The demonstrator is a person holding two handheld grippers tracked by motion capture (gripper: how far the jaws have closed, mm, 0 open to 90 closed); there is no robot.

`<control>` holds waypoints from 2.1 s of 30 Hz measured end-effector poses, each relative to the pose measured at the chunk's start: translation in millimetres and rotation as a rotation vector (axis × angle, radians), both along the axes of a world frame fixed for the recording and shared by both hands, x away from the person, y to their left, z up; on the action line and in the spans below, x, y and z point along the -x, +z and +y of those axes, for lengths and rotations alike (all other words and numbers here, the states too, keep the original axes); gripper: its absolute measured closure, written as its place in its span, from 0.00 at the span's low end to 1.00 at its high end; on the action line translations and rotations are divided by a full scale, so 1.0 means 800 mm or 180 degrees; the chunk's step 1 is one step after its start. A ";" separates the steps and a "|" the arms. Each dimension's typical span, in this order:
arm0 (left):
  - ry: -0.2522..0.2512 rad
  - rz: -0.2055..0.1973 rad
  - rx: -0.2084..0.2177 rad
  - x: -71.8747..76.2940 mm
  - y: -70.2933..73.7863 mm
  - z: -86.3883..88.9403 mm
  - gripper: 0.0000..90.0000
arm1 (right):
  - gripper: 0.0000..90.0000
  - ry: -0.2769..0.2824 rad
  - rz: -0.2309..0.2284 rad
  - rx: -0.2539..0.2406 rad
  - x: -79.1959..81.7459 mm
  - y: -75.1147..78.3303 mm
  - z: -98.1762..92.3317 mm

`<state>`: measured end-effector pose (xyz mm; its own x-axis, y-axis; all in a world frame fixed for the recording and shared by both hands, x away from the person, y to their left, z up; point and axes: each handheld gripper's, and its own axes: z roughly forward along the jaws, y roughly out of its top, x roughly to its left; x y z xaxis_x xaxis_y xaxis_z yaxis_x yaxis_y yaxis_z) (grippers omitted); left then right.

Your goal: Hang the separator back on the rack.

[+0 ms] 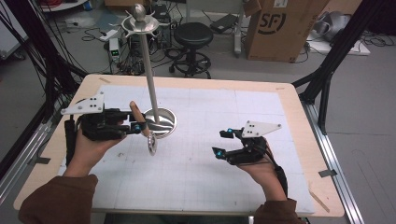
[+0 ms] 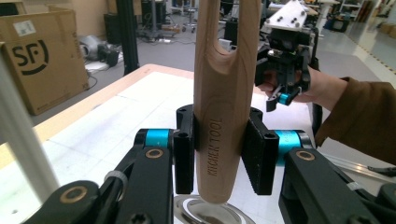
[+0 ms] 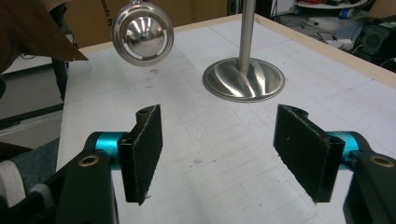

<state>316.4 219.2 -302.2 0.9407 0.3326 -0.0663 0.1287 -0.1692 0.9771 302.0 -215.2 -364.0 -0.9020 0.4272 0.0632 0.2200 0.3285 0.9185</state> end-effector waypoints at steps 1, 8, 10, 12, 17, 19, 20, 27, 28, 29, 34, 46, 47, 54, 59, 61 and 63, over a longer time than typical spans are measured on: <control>0.0025 0.0004 -0.0012 -0.001 0.003 0.002 0.76 | 0.36 0.0003 -0.0003 0.0009 0.000 0.000 -0.001; 0.0096 0.0032 -0.0018 -0.009 0.021 0.016 0.76 | 0.35 0.0021 0.0026 0.0021 -0.001 -0.001 0.001; 0.0112 0.0017 -0.0044 -0.011 0.027 0.018 0.76 | 0.35 0.0035 0.0025 0.0030 -0.001 -0.002 0.001; 0.0127 0.0006 -0.0075 -0.012 0.034 0.019 0.76 | 0.35 0.0039 0.0021 0.0038 -0.001 -0.002 0.002; 0.0177 -0.0032 -0.0150 -0.016 0.054 0.022 0.76 | 0.35 0.0029 0.0030 0.0029 -0.002 -0.002 0.001; 0.0206 -0.0045 -0.0182 -0.018 0.062 0.025 0.76 | 0.35 0.0030 0.0032 0.0028 -0.002 -0.002 0.000; 0.0228 -0.0052 -0.0184 -0.019 0.066 0.026 0.76 | 0.35 0.0030 0.0032 0.0028 -0.002 -0.002 0.000; 0.0327 -0.0057 -0.0181 -0.028 0.087 0.039 0.76 | 0.35 0.0015 0.0034 0.0013 -0.002 -0.001 -0.002; 0.0334 -0.0059 -0.0184 -0.029 0.090 0.040 0.76 | 0.35 0.0018 0.0035 0.0007 -0.002 -0.001 -0.002; 0.0342 -0.0067 -0.0196 -0.029 0.092 0.041 0.76 | 0.35 0.0017 0.0033 0.0003 -0.002 -0.001 -0.002; 0.0401 -0.0076 -0.0229 -0.034 0.103 0.042 0.76 | 0.35 0.0013 0.0027 -0.0008 -0.002 -0.001 -0.003; 0.0488 -0.0106 -0.0293 -0.048 0.127 0.033 0.76 | 0.35 0.0009 0.0054 -0.0013 -0.003 -0.001 -0.004; 0.0479 -0.0105 -0.0289 -0.049 0.129 0.032 0.76 | 0.35 0.0014 0.0055 -0.0022 -0.003 -0.001 -0.004; 0.0517 -0.0116 -0.0314 -0.054 0.138 0.032 0.76 | 0.35 0.0003 0.0049 -0.0038 -0.003 0.000 -0.006; 0.0563 -0.0097 -0.0321 -0.066 0.144 0.040 0.76 | 0.35 0.0009 0.0051 -0.0042 -0.003 -0.001 -0.005; 0.0597 -0.0081 -0.0325 -0.072 0.146 0.044 0.76 | 0.35 0.0004 0.0054 -0.0030 -0.003 -0.001 -0.004; 0.0630 -0.0078 -0.0324 -0.078 0.150 0.047 0.76 | 0.35 0.0010 0.0042 -0.0034 -0.004 -0.001 -0.004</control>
